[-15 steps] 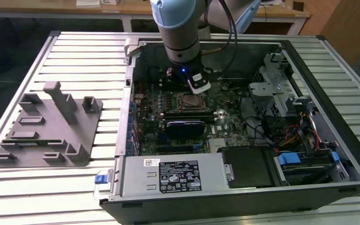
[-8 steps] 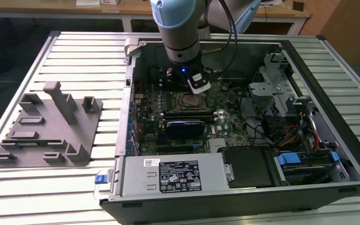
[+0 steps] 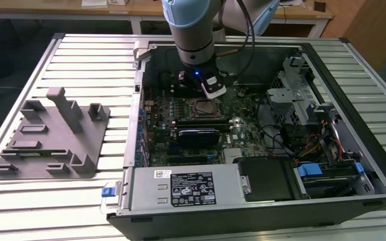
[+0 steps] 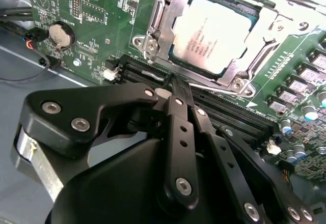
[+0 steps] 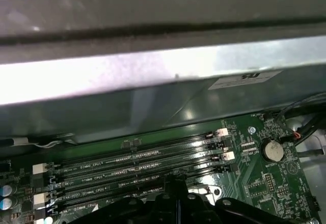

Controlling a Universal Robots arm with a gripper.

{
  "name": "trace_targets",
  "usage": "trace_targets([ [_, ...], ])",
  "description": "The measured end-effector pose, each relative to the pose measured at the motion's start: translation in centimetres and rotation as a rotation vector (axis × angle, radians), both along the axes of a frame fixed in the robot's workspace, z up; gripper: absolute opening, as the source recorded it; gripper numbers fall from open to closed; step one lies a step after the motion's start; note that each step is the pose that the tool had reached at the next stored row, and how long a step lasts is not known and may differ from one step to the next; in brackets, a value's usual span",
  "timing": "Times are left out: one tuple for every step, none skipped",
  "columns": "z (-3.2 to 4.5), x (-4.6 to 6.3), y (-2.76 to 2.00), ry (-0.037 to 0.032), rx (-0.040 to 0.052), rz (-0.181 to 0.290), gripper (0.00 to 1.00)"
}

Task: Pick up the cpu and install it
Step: 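Install the first cpu locking lever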

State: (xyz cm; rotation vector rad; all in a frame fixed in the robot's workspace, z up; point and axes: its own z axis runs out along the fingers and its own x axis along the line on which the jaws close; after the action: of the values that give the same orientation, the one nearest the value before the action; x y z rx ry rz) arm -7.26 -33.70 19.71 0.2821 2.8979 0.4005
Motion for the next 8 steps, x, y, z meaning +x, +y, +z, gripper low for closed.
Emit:
trace_targets([
  [0.01, -0.01, 0.06, 0.0001, 0.0004, 0.0, 0.11],
  [0.0, -0.01, 0.15, 0.0001, 0.0012, 0.0, 0.11],
  [0.0, -0.01, 0.24, 0.0001, 0.0021, 0.0, 0.11],
  [0.0, -0.01, 0.32, 0.0001, 0.003, 0.0, 0.11],
  [0.0, -0.01, 0.39, 0.0001, 0.0039, 0.0, 0.11],
  [0.0, 0.0, 0.43, 0.0001, 0.0042, 0.0, 0.11],
  [-0.01, 0.0, 0.44, 0.0, 0.0044, 0.0, 0.11],
  [-0.01, 0.0, 0.44, 0.0001, 0.0043, 0.0, 0.11],
])
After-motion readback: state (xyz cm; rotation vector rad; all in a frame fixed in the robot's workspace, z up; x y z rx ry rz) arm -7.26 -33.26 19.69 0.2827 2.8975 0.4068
